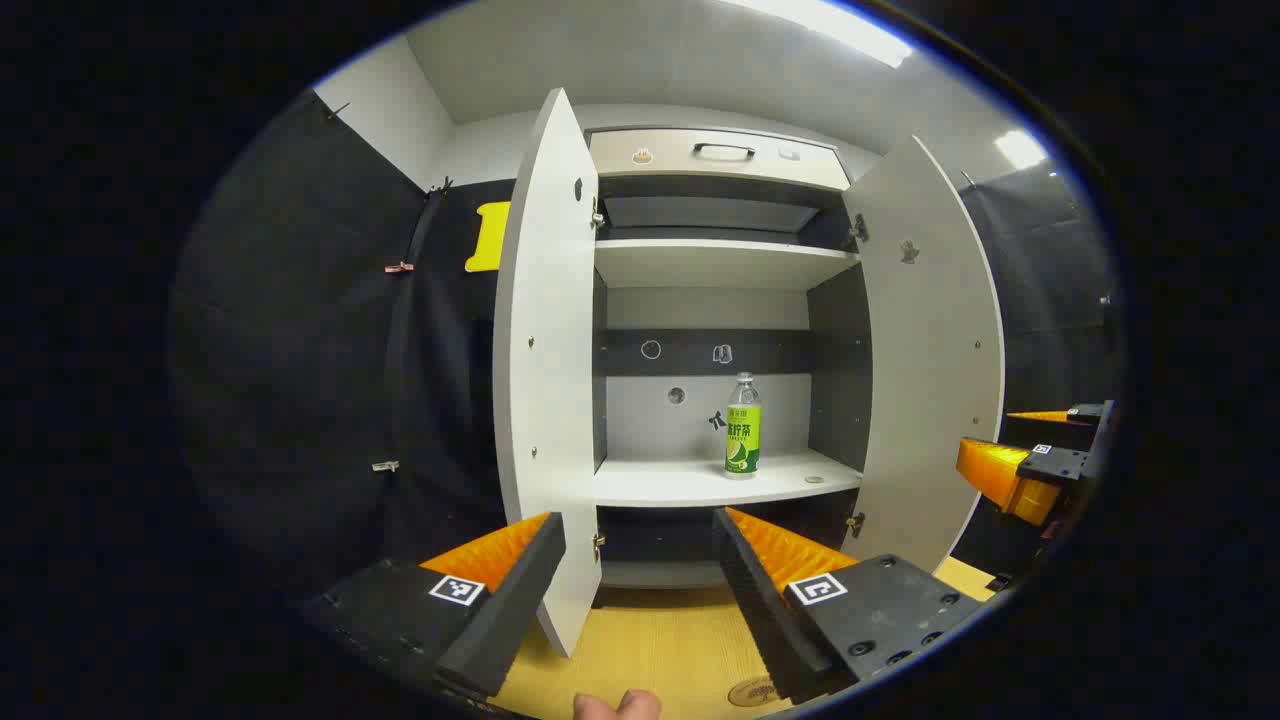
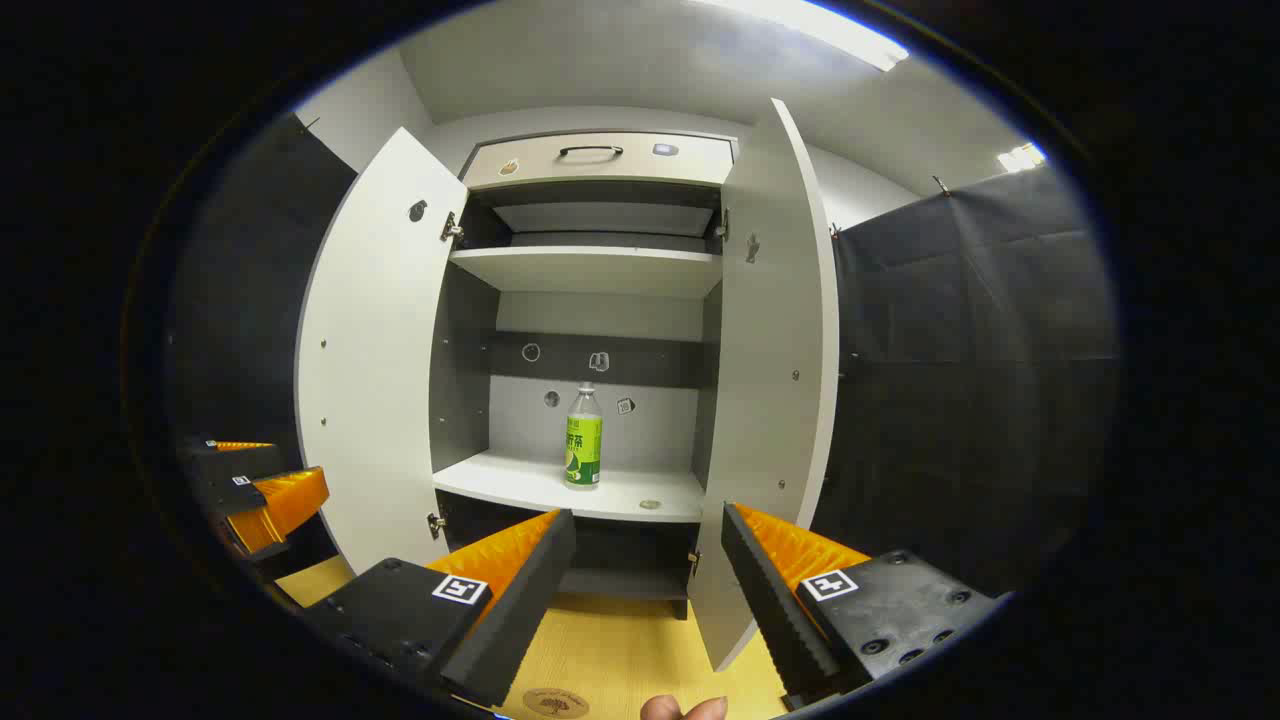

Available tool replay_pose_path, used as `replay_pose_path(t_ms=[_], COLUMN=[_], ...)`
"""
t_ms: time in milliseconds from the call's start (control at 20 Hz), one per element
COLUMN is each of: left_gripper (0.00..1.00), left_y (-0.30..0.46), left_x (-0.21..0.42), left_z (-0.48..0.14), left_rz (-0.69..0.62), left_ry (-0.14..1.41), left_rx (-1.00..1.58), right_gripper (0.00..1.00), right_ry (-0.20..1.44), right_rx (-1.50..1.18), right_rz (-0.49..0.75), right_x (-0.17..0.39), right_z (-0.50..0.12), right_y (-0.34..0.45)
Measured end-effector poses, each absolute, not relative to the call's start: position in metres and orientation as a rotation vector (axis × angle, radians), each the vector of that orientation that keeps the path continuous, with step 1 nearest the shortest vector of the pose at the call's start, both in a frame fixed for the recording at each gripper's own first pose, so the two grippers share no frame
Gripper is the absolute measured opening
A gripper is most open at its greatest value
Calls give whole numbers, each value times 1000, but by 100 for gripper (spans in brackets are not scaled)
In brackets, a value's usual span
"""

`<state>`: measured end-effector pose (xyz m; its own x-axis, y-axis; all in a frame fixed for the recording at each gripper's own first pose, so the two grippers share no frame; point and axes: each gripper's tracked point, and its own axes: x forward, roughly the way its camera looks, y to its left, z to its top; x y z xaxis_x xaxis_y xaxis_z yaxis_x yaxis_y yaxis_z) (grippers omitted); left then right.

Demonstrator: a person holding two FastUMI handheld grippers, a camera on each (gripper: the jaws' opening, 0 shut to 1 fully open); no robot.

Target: Grasp the bottle in the cabinet with the left hand and place it on the coaster, then close the right door with the right hand and the left door with the left hand.

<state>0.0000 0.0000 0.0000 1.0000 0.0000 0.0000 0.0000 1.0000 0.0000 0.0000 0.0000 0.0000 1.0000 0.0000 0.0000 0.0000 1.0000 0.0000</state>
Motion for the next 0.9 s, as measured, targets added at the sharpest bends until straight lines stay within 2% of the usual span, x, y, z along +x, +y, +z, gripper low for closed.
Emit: replay_pose_path(t_ms=[900], left_gripper=[94], left_y=[-5], left_x=[0], left_z=[10], left_rz=[-7], left_ry=[-34], left_rx=[67], right_gripper=[98], right_ry=[-3], right_rx=[29], right_rz=[13], right_x=[-9], right_z=[6], right_y=[-6])
